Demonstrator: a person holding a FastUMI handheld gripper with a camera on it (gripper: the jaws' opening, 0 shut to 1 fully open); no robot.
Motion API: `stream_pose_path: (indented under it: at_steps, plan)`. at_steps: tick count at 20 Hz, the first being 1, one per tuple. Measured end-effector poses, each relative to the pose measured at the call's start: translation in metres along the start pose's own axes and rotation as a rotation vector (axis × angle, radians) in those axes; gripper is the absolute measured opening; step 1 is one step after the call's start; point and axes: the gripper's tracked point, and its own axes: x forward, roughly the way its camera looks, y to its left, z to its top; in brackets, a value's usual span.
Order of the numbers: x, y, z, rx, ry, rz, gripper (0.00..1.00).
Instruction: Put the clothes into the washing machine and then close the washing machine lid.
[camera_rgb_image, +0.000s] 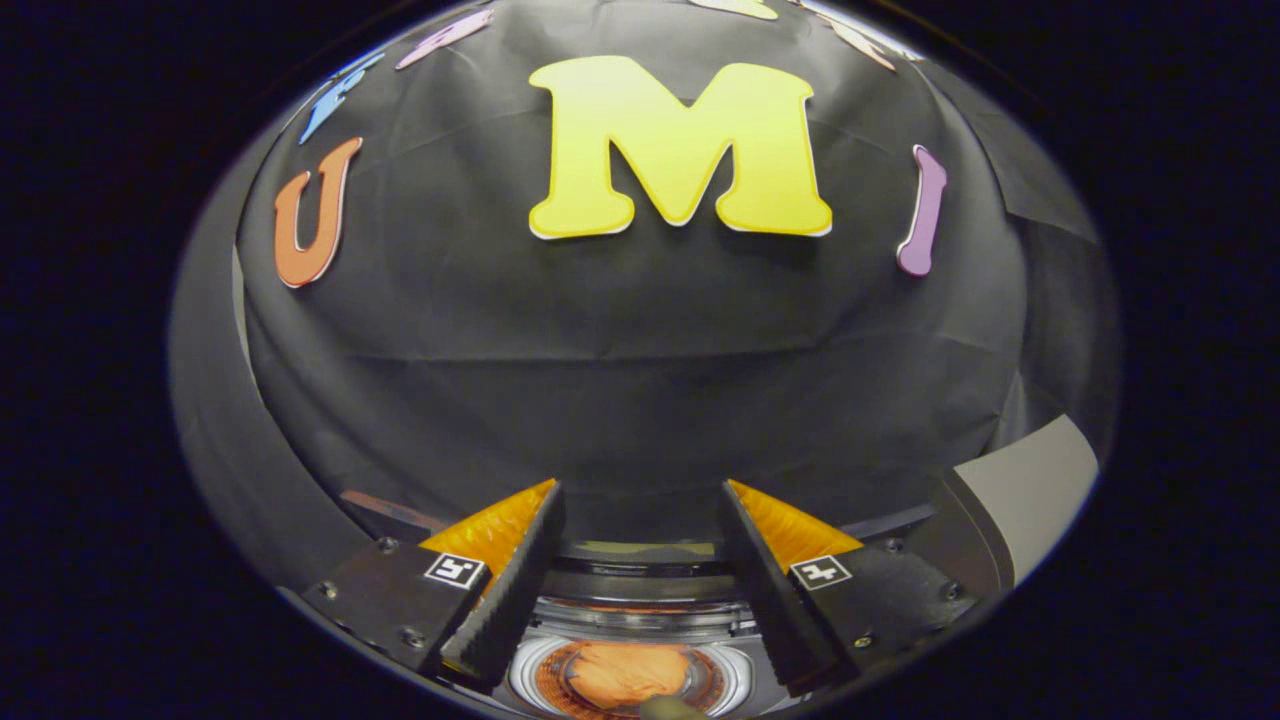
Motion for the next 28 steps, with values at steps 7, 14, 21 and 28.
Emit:
stream_pose_path:
  at_steps: [7,14,21,28]
  plan:
    - [-0.023,0.001,-0.012,-0.013,-0.02,0.015,0.96]
    - [-0.056,0.004,-0.034,-0.041,-0.012,0.042,0.96]
    - [-0.08,0.005,-0.06,-0.057,0.008,0.057,0.96]
    - [-0.094,0.005,-0.096,-0.113,0.063,0.069,0.97]
